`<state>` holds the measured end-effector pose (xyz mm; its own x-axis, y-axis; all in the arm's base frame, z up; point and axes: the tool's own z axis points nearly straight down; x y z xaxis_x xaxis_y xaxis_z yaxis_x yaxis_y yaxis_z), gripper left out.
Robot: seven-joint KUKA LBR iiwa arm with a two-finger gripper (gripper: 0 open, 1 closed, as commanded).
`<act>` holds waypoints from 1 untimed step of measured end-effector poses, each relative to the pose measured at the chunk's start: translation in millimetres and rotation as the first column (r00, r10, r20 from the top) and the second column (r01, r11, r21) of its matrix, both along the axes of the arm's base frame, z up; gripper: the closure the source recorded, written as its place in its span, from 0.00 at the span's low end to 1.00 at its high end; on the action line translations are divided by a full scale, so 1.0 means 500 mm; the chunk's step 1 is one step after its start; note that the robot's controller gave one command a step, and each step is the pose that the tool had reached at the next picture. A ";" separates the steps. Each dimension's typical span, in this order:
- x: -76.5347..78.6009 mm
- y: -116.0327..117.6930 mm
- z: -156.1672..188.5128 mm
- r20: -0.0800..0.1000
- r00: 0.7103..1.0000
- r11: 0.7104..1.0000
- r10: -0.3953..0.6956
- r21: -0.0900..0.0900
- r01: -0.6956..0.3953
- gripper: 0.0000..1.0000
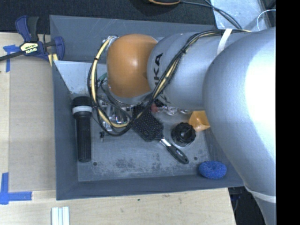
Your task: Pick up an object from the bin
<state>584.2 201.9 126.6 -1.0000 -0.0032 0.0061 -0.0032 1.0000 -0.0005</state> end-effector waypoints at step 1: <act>0.005 -0.002 0.010 0.008 1.000 1.000 -0.004 0.001 0.004 0.00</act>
Offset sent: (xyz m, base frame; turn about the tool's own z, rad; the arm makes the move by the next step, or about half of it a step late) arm -0.0177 0.0422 -0.0566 -0.4484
